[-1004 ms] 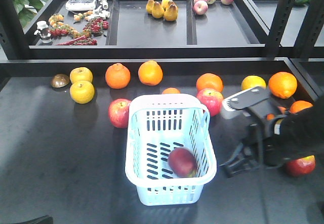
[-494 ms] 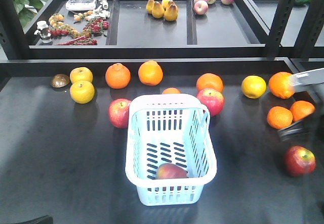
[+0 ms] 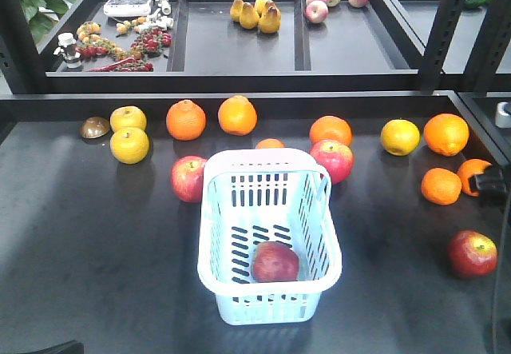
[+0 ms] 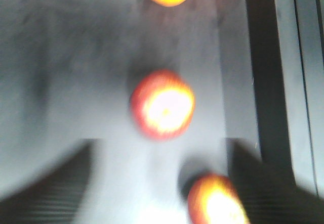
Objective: Pick three apples into basket with both arms
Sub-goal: 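Move the right gripper back to another red apple and grasp it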
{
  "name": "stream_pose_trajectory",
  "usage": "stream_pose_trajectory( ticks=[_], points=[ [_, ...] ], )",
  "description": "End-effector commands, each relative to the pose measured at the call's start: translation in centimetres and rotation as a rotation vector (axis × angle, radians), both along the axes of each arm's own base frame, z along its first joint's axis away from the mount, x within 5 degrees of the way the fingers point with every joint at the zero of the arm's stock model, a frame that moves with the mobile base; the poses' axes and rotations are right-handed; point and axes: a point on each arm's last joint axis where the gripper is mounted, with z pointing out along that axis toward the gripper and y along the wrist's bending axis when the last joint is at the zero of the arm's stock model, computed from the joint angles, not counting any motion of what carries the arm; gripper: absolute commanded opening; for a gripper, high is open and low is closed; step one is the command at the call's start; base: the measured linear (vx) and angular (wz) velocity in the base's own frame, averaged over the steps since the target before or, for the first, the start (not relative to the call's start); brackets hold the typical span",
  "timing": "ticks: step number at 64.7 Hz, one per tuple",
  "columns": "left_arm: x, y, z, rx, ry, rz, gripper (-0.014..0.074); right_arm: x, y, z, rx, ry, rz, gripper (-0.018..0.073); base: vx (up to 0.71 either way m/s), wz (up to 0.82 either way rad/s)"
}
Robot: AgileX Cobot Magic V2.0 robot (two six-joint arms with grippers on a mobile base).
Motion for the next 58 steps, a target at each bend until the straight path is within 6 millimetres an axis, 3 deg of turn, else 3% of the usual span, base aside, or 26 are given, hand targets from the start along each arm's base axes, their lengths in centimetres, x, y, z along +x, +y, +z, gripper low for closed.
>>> stream_pose_trajectory(
  ticks=[1,27,58],
  points=[
    [0.4,0.0,0.9,-0.03,-0.018,0.02,-0.0007,1.8,-0.9,1.4,-0.028,-0.046,-0.028,0.0698,0.0,0.0],
    [0.4,0.0,0.9,-0.03,-0.018,0.02,-0.0007,7.2,-2.4,-4.6,-0.021,0.196,-0.073,0.0618,0.0,0.0],
    [0.4,0.0,0.9,-0.03,-0.018,0.02,-0.0007,8.2,-2.6,-10.6,0.001,0.351,-0.07,0.0606,0.0,0.0]
  ],
)
